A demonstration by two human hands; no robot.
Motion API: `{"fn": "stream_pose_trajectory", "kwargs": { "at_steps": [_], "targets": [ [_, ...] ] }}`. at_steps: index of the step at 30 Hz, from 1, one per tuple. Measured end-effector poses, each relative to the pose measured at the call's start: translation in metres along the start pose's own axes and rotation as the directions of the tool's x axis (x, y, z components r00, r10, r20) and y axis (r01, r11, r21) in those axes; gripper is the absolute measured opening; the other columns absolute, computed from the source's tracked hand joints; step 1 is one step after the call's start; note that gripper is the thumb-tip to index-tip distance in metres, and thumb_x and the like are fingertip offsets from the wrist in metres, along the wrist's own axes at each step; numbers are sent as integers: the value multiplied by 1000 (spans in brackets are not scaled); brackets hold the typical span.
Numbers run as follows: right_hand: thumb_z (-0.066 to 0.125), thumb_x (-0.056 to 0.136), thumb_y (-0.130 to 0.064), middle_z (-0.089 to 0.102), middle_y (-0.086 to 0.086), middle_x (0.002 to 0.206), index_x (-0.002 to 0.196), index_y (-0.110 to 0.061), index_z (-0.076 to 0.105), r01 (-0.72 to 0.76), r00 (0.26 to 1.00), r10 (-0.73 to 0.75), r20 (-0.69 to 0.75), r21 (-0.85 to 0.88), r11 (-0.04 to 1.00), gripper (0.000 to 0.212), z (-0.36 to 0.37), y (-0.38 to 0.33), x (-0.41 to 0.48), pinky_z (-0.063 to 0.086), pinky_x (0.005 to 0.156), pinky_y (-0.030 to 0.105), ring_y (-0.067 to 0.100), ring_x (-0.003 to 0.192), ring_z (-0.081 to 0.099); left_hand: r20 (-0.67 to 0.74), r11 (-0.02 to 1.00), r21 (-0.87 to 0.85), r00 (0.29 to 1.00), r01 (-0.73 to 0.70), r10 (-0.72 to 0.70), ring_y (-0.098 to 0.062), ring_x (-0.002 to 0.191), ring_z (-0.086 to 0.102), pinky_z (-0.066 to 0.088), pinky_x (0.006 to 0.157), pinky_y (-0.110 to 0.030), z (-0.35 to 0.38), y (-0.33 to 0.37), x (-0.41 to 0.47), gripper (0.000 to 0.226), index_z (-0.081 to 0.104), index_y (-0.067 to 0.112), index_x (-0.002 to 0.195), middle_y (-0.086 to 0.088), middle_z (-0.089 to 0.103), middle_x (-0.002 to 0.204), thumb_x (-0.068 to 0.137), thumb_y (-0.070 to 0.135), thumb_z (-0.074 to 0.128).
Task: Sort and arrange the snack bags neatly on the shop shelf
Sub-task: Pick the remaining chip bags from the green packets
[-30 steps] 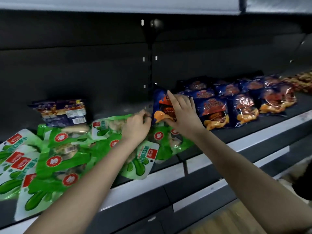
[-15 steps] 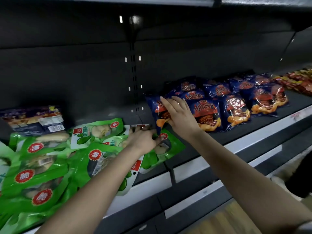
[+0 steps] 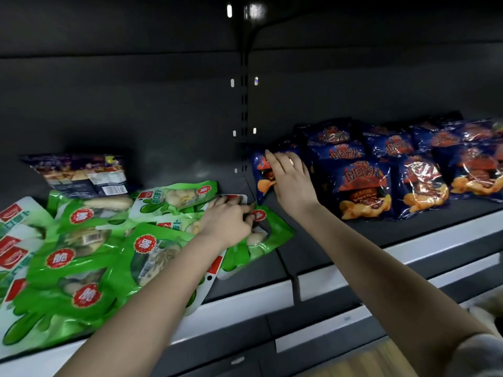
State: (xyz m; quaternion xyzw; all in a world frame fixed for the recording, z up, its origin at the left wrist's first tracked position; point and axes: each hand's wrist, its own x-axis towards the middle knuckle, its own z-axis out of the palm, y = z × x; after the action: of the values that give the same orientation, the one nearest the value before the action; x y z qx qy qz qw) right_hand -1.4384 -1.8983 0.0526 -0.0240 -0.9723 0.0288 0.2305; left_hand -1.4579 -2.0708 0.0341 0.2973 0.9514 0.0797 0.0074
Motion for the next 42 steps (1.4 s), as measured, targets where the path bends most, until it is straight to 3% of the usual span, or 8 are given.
{"fn": "stream_pose_trajectory", "kwargs": {
  "at_steps": [6,10,14,23,26,31,39,42],
  "targets": [
    [55,78,8,23,1,151,150,-20,12,-34,999,34,1,26,999,89,11,0,9,20,113,52,31,140,11,28,999,-29,999,31,-30,-25,143,21,10,116,-35,-1,0,-1,43,40,43,138,6,25,155,95,44,35],
    [49,81,-4,-5,-4,158,149,-26,-10,-57,994,57,98,-3,998,93,22,2,6,6,113,57,31,143,-14,29,999,-37,999,34,-33,-23,143,18,11,115,-35,0,-1,-1,44,39,44,138,9,22,156,95,44,36],
    [50,82,-21,-22,-1,155,144,-31,-24,-56,984,54,169,6,998,97,26,3,6,-3,111,59,31,140,-26,9,999,-32,999,31,-31,-23,143,18,12,115,-35,2,-2,-3,45,39,43,139,9,23,155,94,44,36],
    [53,80,-23,-33,-4,151,142,-36,-26,-51,953,37,302,37,998,102,17,4,12,-7,109,62,29,138,-30,21,999,-31,999,33,-32,-25,143,20,13,115,-36,3,-2,-2,45,40,42,138,7,24,155,94,46,35],
    [55,77,-22,-28,-3,153,145,-37,-19,-47,963,28,267,62,997,101,11,1,10,-11,106,64,29,139,-29,59,997,-72,998,1,3,-27,140,27,19,113,-35,-6,-2,-1,44,43,36,138,1,31,153,96,45,35],
    [52,76,-22,-9,-7,157,147,-39,-2,104,993,-110,41,125,987,90,2,-22,12,-13,107,58,25,143,-17,-234,963,-259,972,-72,10,-23,120,53,41,102,-32,-31,-14,-17,36,59,21,126,-2,60,130,94,34,47],
    [39,84,-37,0,-3,159,148,-35,12,280,960,-273,-66,222,934,70,2,-105,35,-1,111,60,27,145,-7,-410,938,-341,908,-66,-85,-21,103,61,43,95,-27,-51,-60,-64,21,70,10,102,-3,68,112,90,12,53],
    [37,91,-41,2,-1,159,148,-33,16,332,943,-321,-84,252,909,61,7,-138,45,1,111,62,29,145,-5,-472,952,-305,872,-23,-130,-24,103,60,42,96,-32,-59,-83,-85,21,70,8,102,-6,68,110,89,11,55]
  ]
}}
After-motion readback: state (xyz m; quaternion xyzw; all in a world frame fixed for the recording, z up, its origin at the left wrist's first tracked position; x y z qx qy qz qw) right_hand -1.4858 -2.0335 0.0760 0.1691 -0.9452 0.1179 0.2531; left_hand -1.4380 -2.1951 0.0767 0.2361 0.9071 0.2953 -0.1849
